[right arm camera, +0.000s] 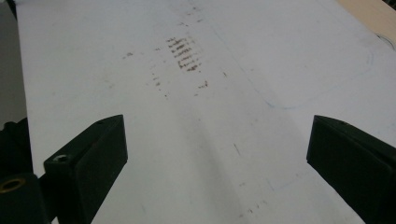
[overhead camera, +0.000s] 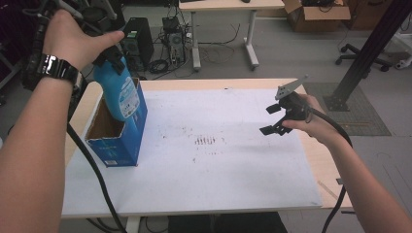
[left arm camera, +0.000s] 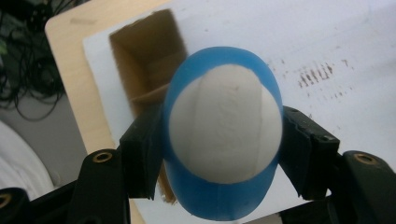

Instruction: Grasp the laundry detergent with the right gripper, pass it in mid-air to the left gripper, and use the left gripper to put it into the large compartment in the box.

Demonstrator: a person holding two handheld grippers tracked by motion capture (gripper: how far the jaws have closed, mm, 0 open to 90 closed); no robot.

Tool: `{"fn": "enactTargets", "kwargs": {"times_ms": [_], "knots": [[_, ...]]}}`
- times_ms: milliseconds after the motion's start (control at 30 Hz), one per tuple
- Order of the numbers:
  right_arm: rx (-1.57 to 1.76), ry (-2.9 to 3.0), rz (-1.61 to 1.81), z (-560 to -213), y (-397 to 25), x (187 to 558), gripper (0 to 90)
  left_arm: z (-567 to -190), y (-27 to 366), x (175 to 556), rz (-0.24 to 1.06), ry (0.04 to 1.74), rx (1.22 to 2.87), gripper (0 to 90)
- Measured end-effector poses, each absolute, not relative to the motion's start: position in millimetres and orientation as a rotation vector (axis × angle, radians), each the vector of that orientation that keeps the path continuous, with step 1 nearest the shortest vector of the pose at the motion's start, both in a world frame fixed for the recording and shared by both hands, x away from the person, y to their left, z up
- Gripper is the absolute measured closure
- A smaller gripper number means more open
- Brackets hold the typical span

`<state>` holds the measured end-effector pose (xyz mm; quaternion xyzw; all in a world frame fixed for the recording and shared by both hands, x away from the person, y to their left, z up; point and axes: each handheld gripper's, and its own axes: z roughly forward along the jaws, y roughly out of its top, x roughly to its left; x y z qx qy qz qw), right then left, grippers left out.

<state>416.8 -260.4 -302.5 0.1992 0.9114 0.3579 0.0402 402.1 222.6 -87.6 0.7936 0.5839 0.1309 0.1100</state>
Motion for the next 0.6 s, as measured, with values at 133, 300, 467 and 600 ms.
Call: {"fn": "enactTargets", "kwargs": {"times_ms": [133,300,467,600], "knots": [[0.645,2.779,1.094,-304,-273,416,5.3,-88,238,403,0.367,1.809,2.261,37.9],[0.667,2.770,1.095,-305,-281,416,5.4,-91,250,404,0.365,1.869,2.202,37.9],[0.683,2.773,1.087,-307,-287,415,5.7,-103,263,406,0.376,1.938,2.155,37.9],[0.695,2.778,1.087,-310,-290,415,5.7,-112,268,406,0.369,1.962,2.145,37.9]]}}
